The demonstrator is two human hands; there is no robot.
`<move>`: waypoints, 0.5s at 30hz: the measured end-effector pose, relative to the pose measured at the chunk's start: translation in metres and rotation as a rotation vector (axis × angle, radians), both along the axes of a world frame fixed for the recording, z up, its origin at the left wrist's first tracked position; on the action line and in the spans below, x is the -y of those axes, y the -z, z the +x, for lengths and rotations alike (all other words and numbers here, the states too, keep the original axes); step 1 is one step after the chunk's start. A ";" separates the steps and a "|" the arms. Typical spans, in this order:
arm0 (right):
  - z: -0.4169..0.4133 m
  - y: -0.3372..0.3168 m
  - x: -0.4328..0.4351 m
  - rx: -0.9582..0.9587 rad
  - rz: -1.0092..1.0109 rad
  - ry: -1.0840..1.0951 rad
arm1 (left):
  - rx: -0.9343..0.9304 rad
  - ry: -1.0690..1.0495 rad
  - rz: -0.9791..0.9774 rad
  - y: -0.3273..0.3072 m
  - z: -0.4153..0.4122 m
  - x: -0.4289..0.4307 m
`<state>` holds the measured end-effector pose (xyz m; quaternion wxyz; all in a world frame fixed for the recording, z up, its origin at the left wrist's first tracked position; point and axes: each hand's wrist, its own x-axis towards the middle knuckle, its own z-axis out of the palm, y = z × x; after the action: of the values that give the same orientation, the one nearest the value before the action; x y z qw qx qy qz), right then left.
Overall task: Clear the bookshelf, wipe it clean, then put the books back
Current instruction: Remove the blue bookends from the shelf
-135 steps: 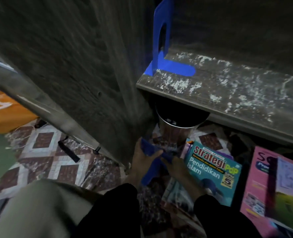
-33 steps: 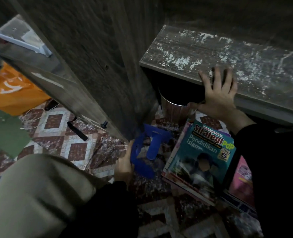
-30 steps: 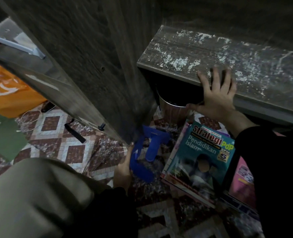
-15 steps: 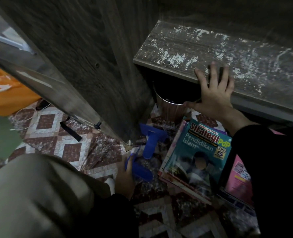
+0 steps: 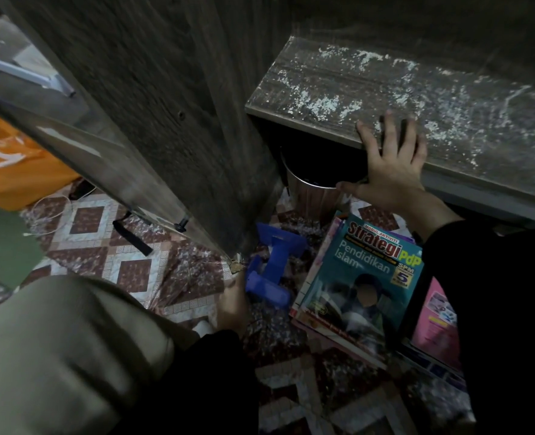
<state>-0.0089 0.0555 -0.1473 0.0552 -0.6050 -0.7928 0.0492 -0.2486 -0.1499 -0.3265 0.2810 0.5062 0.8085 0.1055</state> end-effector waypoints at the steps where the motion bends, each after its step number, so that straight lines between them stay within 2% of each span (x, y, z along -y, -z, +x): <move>1: 0.000 0.000 0.000 0.001 -0.001 0.000 | -0.003 0.015 -0.008 0.000 0.001 -0.004; 4: 0.000 0.000 0.000 0.002 -0.007 0.001 | 0.030 0.015 -0.017 0.001 0.000 -0.010; 8: 0.000 0.000 0.000 0.004 0.010 -0.001 | -0.019 0.066 -0.021 0.004 -0.005 -0.007; 12: 0.000 0.001 0.000 0.008 0.021 -0.008 | 0.034 0.131 0.000 -0.001 -0.004 -0.006; 15: 0.000 0.000 -0.001 0.012 0.011 -0.007 | -0.069 0.174 -0.092 -0.005 -0.002 -0.010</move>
<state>-0.0086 0.0562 -0.1475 0.0535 -0.6023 -0.7954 0.0416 -0.2502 -0.1402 -0.3219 0.2840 0.5645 0.7746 0.0258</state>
